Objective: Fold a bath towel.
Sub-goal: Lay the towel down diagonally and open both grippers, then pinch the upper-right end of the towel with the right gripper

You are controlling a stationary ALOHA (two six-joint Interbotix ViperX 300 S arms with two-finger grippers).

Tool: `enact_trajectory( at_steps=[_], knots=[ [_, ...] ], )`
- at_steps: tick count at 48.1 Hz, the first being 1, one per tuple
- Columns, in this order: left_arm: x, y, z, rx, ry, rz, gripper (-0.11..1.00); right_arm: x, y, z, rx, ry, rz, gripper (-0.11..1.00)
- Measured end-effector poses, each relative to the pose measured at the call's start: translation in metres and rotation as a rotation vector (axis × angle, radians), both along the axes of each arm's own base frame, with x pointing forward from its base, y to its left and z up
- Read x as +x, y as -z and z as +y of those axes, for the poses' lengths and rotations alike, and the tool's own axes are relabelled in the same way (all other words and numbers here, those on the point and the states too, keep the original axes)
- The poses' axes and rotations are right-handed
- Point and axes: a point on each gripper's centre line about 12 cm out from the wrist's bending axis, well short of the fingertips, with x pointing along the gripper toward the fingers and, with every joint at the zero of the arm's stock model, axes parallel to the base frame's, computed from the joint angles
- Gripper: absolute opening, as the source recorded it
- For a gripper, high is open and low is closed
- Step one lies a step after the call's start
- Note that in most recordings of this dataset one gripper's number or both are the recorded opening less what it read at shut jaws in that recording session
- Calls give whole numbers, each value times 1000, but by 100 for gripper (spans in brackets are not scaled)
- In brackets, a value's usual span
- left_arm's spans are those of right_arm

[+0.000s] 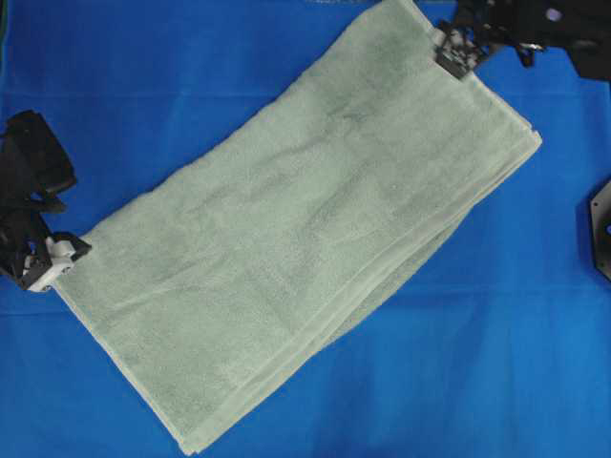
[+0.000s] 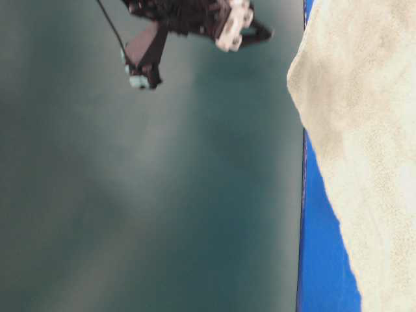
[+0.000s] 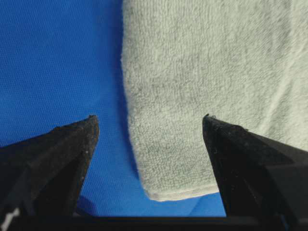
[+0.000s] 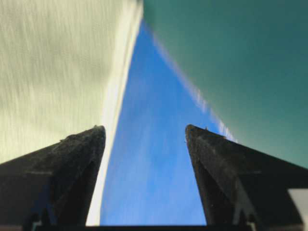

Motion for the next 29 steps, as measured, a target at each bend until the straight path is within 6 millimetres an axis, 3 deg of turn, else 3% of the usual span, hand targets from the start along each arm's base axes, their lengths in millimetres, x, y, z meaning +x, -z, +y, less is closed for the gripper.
enact_trajectory(
  at_steps=[8, 19, 29],
  knots=[
    [-2, -2, 4, 2, -8, -13, 83, -10, 5, 15, 90, -2, 3, 65],
    [-2, -1, 5, 7, 1, -10, 83, -13, 10, 14, 132, 18, -31, 65],
    [-1, -2, 4, 6, 3, -12, 83, -27, 55, 13, 211, 48, -42, 65]
  ],
)
